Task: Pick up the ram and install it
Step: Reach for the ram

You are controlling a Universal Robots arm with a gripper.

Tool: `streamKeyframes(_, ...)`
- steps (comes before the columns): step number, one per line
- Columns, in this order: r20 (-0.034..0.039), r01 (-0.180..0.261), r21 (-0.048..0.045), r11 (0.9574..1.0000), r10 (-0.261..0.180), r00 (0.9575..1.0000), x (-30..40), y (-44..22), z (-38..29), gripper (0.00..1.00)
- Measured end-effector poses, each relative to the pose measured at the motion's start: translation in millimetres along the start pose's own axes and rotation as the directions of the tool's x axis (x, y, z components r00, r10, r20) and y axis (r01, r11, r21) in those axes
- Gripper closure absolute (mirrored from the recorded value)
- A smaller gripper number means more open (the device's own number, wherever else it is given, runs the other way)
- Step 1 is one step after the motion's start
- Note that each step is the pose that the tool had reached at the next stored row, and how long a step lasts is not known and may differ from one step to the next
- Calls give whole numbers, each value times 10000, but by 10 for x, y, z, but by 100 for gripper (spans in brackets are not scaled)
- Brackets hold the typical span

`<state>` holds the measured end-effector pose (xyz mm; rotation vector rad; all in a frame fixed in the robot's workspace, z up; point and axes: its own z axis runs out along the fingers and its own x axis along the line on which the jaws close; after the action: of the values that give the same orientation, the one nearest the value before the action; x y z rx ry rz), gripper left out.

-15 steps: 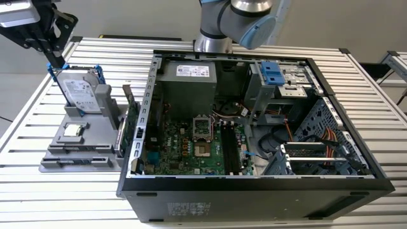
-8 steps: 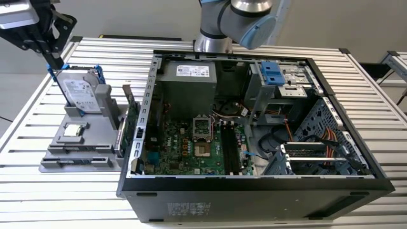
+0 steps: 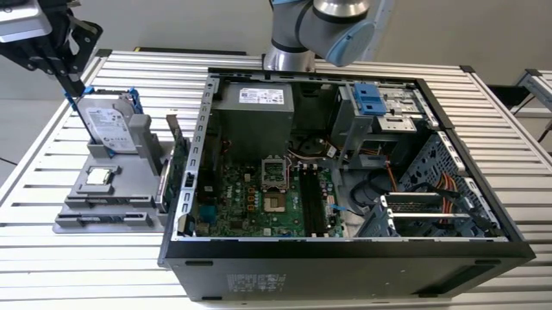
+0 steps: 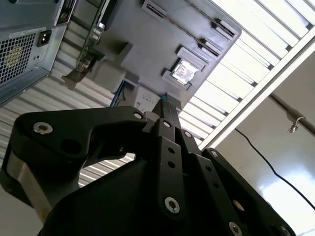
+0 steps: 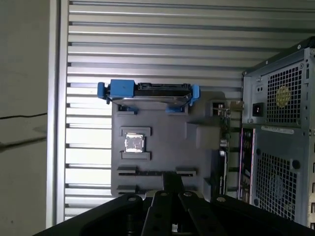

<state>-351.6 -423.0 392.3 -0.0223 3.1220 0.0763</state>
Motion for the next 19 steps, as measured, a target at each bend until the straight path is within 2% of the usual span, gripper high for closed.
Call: streamKeyframes(19, -13, 248, -8, 9997, -248, 9997, 20, -289, -15, 100)
